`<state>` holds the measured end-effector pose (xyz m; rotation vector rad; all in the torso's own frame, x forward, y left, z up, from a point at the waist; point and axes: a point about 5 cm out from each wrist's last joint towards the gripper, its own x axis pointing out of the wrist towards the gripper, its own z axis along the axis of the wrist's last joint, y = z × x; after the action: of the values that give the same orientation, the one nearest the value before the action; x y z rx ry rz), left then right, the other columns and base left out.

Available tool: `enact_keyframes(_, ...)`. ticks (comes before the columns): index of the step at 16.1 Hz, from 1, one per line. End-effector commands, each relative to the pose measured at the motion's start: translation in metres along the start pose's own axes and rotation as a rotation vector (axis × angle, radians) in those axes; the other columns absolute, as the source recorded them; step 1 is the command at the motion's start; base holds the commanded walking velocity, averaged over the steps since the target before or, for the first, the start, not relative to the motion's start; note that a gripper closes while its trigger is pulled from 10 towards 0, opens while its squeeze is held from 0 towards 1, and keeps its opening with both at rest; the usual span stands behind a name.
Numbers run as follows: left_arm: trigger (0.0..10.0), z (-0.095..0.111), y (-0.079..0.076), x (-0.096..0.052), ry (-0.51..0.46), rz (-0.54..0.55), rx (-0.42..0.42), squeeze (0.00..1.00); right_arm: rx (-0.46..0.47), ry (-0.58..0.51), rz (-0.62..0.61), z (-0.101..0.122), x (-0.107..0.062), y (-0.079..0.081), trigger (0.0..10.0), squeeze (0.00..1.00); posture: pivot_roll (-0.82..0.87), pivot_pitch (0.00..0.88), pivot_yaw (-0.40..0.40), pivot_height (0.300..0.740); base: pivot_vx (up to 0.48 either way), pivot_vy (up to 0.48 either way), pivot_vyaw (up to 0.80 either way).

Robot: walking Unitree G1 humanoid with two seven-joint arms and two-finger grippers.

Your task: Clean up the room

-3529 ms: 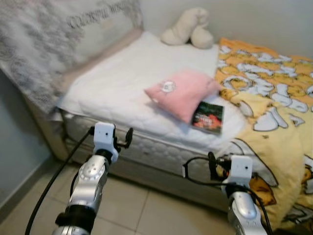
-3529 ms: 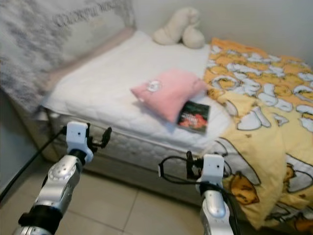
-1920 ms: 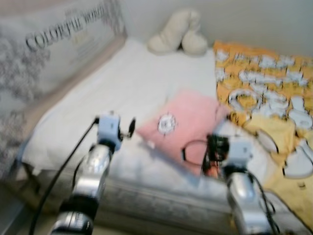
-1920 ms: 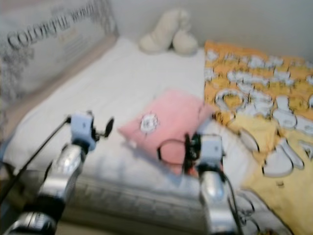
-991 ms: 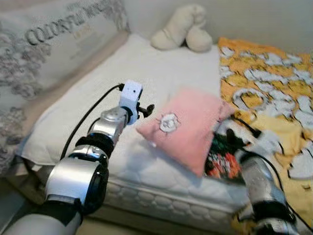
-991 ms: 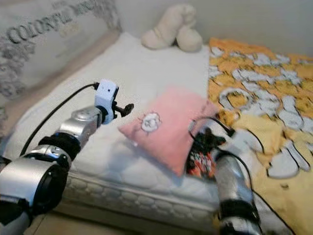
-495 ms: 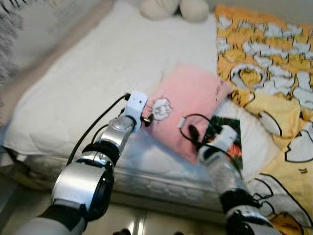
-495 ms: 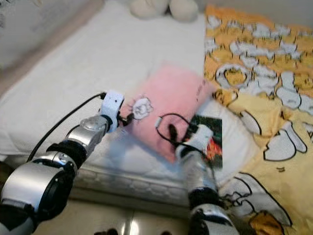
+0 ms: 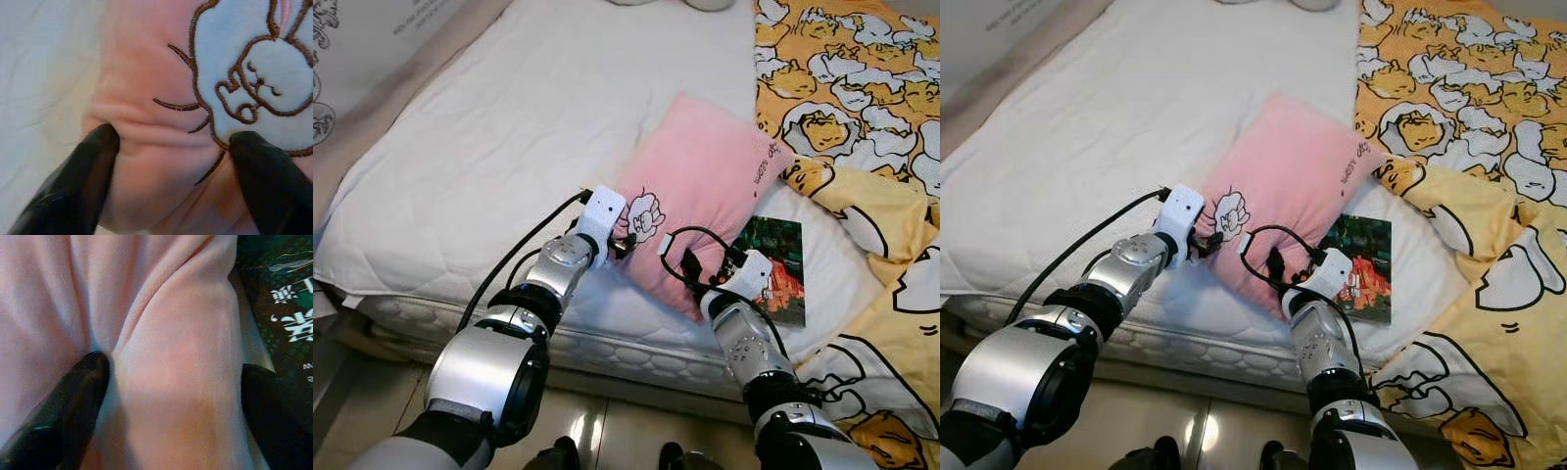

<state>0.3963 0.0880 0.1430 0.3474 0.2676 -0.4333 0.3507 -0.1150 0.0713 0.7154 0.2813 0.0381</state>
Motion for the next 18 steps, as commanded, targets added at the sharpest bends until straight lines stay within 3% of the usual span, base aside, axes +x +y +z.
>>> enact_keyframes(1,0.0,-0.017,-0.017,0.001,0.063,-0.075,-0.008,0.0,-0.021,0.078,-0.009,-0.016,-0.004,-0.005,0.0,0.0,-0.07,0.304,-0.04,0.74,0.0,0.0,0.0)
enact_keyframes(4,0.0,-0.026,-0.022,0.0,0.098,-0.115,-0.063,0.0,-0.027,0.082,-0.032,-0.007,-0.005,-0.019,0.0,0.0,-0.05,0.311,-0.045,0.74,0.0,0.0,0.0)
enact_keyframes(6,0.0,-0.032,-0.025,-0.001,0.101,-0.132,-0.114,0.0,-0.093,0.085,-0.047,-0.001,-0.008,-0.031,0.0,0.0,-0.05,0.306,-0.045,0.74,0.0,0.0,0.0)
enact_keyframes(12,0.0,-0.041,-0.039,-0.002,0.112,-0.206,-0.109,0.0,-0.121,0.104,-0.065,-0.004,-0.012,-0.041,0.0,0.0,-0.04,0.291,-0.044,0.74,0.0,0.0,0.0)
enact_keyframes(15,0.0,-0.041,-0.033,-0.003,0.109,-0.184,-0.084,0.0,-0.089,0.109,-0.058,-0.009,-0.011,-0.037,0.0,0.0,-0.03,0.267,-0.037,0.74,0.0,0.0,0.0)
enact_keyframes(18,0.0,-0.035,-0.011,-0.005,0.076,-0.092,-0.048,0.0,-0.034,0.124,-0.029,-0.015,-0.008,-0.027,0.0,0.0,-0.02,0.221,-0.023,0.74,0.0,0.0,0.0)
